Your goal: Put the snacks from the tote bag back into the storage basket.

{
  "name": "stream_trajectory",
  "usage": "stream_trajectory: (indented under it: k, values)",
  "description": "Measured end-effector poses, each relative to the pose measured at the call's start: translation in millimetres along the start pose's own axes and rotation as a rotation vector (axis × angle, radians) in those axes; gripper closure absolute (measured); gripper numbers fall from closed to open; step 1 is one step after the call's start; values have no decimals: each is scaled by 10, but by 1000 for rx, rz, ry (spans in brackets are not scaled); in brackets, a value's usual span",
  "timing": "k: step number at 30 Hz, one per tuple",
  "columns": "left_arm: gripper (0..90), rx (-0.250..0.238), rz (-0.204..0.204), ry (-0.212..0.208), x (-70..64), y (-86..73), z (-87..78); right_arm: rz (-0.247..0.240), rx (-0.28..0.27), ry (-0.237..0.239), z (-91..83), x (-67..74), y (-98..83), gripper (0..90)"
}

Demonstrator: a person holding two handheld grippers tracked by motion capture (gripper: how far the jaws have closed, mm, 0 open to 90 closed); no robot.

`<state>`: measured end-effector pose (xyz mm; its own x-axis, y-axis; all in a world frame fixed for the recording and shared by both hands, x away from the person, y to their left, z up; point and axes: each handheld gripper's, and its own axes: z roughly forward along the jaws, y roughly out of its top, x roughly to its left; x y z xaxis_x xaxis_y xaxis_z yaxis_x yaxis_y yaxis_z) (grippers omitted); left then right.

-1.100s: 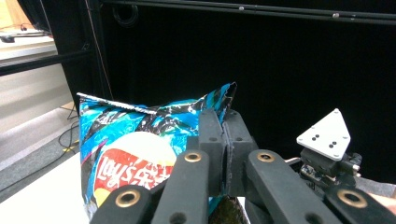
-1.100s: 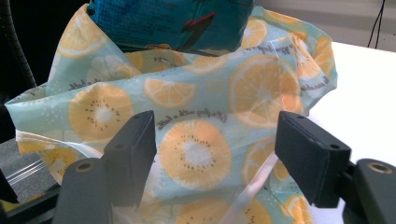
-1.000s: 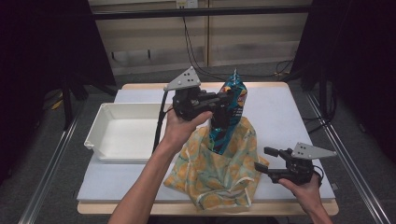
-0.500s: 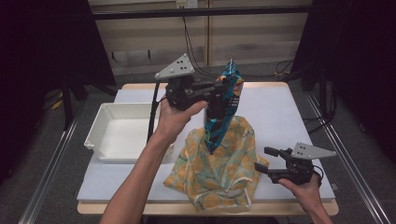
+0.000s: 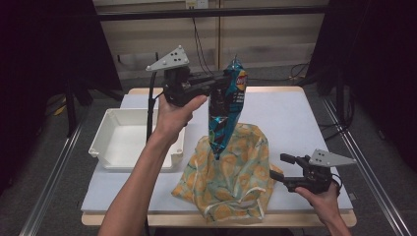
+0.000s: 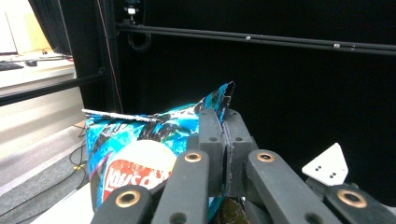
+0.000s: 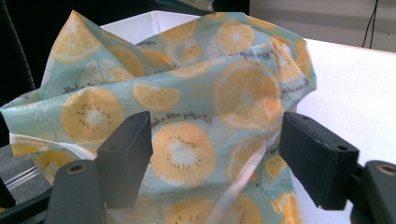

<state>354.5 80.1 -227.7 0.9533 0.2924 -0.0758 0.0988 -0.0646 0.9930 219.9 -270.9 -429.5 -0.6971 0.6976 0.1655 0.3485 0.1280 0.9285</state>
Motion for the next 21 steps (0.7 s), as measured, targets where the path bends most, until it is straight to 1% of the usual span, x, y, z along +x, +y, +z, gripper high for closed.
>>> stream_trajectory:
  k: [1,2,3,4,5,7,8,9,10,11,13,15,16,17,19,21]
  values:
    - [888,2,4,2,6,4,-20,0,-1,-1,-6,1,-4,258]
    - [888,-13,-9,5,-6,1,-35,4,-2,-2,-13,5,-6,257]
    - [888,-10,0,3,-4,1,-51,3,-6,-1,-18,8,-4,255]
    - [888,-17,-4,-4,-7,-3,-59,3,-7,-3,-21,10,0,252]
    - [888,-8,3,5,-6,-2,-73,1,-7,-5,-23,13,6,249]
    - [888,-14,-12,2,14,-10,-94,-5,-13,-4,-26,17,14,248]
    - [888,-8,-9,3,21,-10,-107,-5,-12,-4,-25,16,11,247]
    - [888,-9,-7,9,28,-12,-129,-4,-12,-3,-25,15,5,247]
    - [888,-11,-14,16,34,-10,-150,-4,-7,2,-25,9,-7,247]
    - [888,-8,-12,15,47,-10,-169,-3,-4,3,-27,6,-21,246]
    - [888,-6,-7,30,64,-4,-219,3,0,4,-32,-1,-49,247]
    - [888,-18,-12,39,82,-11,-284,7,1,7,-35,-14,-70,246]
    - [888,-20,-9,47,107,-24,-324,8,1,7,-35,-16,-71,246]
    - [888,-20,-15,51,120,-35,-343,7,1,9,-29,-21,-69,246]
    - [888,-9,-19,69,145,-72,-396,3,6,9,-15,-25,-69,245]
    - [888,-11,-34,79,162,-125,-462,1,11,10,-1,-19,-71,245]
